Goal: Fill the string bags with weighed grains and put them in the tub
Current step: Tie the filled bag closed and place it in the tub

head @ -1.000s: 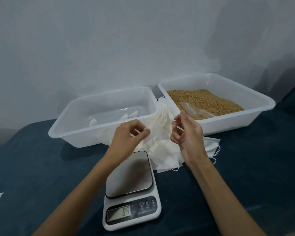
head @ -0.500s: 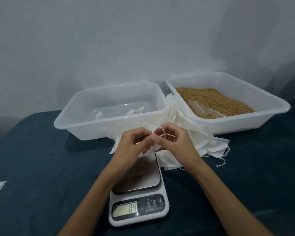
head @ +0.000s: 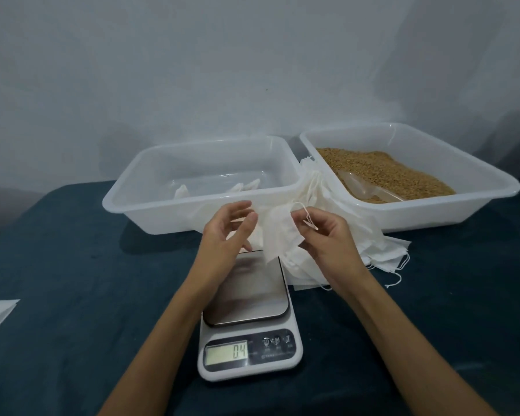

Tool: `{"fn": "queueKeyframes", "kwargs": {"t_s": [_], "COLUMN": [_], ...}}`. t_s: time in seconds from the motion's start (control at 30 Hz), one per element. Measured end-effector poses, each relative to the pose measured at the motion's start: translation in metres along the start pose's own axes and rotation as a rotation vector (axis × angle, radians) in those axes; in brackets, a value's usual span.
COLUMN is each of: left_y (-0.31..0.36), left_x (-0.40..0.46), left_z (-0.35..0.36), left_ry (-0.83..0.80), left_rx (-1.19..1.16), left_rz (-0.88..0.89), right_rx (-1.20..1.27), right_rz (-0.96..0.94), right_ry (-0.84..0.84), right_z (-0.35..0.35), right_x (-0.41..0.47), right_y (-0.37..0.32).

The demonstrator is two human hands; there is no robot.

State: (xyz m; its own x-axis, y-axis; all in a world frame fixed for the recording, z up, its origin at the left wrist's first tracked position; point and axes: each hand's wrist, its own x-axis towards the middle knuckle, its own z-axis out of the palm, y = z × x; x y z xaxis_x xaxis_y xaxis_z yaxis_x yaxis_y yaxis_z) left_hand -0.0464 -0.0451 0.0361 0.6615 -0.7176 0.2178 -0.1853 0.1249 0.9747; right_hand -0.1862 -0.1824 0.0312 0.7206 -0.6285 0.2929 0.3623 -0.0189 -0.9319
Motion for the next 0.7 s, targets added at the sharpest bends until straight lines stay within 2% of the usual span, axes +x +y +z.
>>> {"fn": "queueKeyframes", "kwargs": {"t_s": [0.1,0.23,0.3,0.4,0.53,0.63,0.7], "left_y": [-0.002,0.001,0.005,0.008,0.008,0.005,0.002], "left_x": [0.0,-0.001,-0.003,-0.007,-0.002,0.001,0.0], "left_z": [-0.003,-0.003,0.001,0.005,-0.003,-0.009,-0.008], "left_ry": [-0.169,-0.215,-0.305,-0.394,-0.231,-0.138,-0.085], "left_rx": [-0.022,-0.203,-0.35,-0.434,-0.52,-0.458,-0.332], "left_rz": [-0.098,-0.16,-0.239,-0.313,-0.267,-0.146,-0.075], "right_rx": [0.066,0.12,0.162,0.224,0.208,-0.079,-0.23], "right_rz": [0.007,0.012,0.028,0.049,0.035,-0.075,-0.135], "right_ry": [-0.027,-0.015,-0.017,-0.077,-0.077,-0.003,0.065], "right_z": [0.0,0.0,0.0,0.0,-0.001,0.001,0.004], "right_x": [0.001,0.001,0.001,0.0,-0.001,-0.001,-0.002], "right_y": [0.0,-0.003,-0.006,-0.008,-0.009,-0.002,0.004]}}
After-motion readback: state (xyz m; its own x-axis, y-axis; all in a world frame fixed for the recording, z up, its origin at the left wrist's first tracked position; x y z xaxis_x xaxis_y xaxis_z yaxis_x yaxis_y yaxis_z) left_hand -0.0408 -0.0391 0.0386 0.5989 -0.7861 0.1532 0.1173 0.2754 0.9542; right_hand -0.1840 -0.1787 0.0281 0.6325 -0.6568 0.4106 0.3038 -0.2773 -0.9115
